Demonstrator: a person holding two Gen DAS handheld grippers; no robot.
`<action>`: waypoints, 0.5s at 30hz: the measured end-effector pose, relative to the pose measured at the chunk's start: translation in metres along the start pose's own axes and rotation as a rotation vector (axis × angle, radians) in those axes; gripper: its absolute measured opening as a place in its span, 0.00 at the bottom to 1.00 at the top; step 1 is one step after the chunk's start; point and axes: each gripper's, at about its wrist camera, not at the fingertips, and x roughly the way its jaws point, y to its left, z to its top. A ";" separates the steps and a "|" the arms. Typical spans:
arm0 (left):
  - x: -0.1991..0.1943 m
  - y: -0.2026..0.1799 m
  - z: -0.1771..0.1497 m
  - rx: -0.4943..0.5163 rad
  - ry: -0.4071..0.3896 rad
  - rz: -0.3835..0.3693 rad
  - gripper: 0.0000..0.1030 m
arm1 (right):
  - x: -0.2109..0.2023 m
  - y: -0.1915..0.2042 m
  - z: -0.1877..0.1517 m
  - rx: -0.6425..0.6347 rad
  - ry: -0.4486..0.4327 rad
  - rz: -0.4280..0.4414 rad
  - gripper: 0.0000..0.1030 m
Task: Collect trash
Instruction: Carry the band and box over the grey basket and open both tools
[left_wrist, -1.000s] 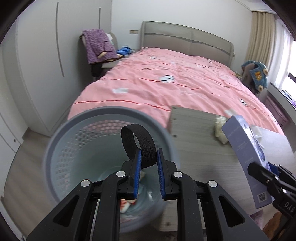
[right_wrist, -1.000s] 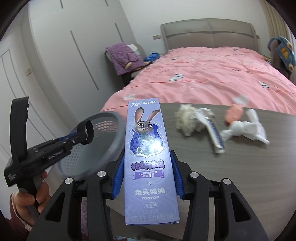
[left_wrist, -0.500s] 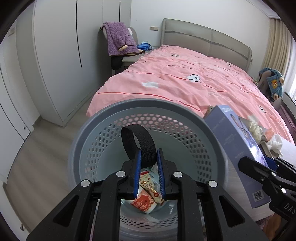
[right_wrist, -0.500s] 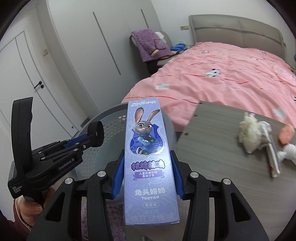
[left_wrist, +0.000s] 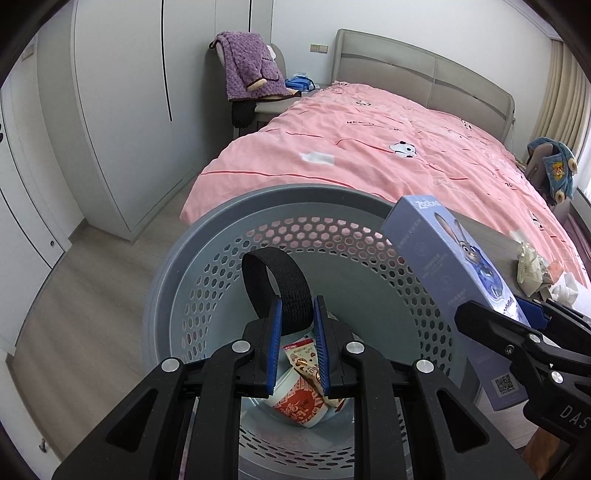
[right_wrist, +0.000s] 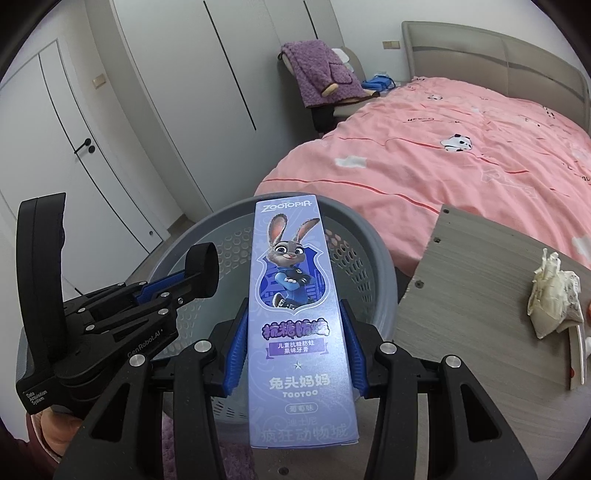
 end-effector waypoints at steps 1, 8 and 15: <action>0.000 0.000 0.000 -0.002 0.002 -0.001 0.16 | 0.001 0.001 0.000 -0.001 0.001 0.001 0.43; -0.002 0.002 0.001 -0.011 -0.003 0.006 0.16 | 0.001 0.002 0.003 -0.008 -0.006 -0.004 0.45; -0.007 0.006 0.002 -0.022 -0.012 0.026 0.41 | -0.004 0.002 0.005 -0.006 -0.030 -0.006 0.56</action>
